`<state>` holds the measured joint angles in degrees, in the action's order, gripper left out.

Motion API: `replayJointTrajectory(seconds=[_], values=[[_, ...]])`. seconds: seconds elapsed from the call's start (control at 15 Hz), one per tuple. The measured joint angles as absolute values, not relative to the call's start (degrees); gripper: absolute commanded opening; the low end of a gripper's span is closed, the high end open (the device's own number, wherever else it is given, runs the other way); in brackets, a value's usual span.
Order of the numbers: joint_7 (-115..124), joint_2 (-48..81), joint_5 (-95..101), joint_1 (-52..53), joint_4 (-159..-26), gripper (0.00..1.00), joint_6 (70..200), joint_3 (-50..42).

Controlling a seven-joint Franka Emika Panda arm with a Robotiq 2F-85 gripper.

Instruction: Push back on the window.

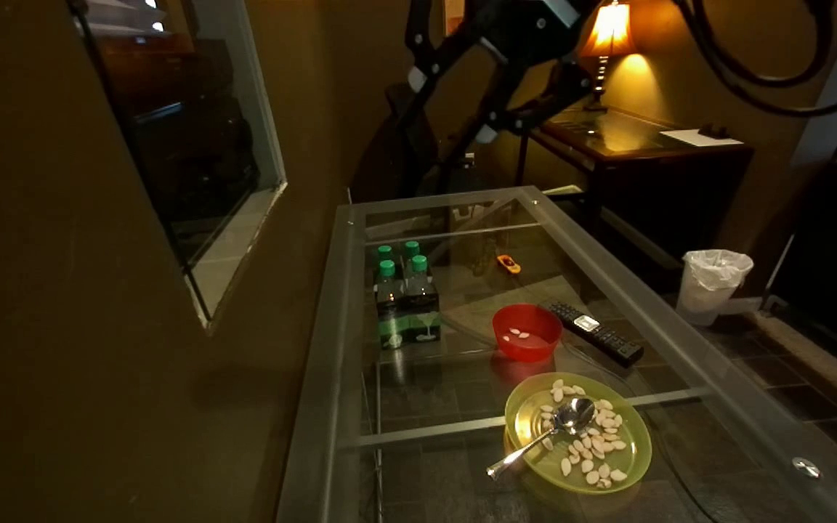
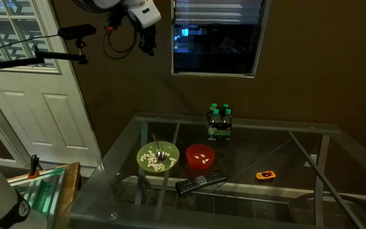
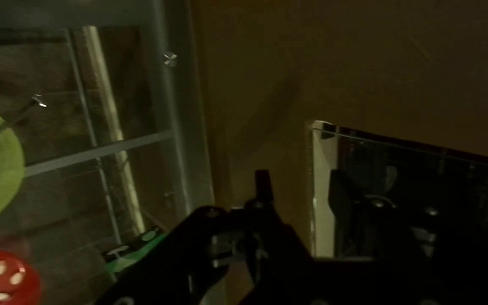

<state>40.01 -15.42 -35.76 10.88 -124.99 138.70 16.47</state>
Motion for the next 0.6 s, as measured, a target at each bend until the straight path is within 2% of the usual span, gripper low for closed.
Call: replayJointTrajectory(seconds=[0.2,0.27,0.6], values=[[47.0,-17.8,-31.4,10.1,-123.6,0.95,125.3,15.4],[48.5,-18.3,-30.8,10.1,-122.8,0.99,120.8,14.9],[57.3,-18.5,-26.2,8.5,-116.2,1.00,99.1,12.7]])
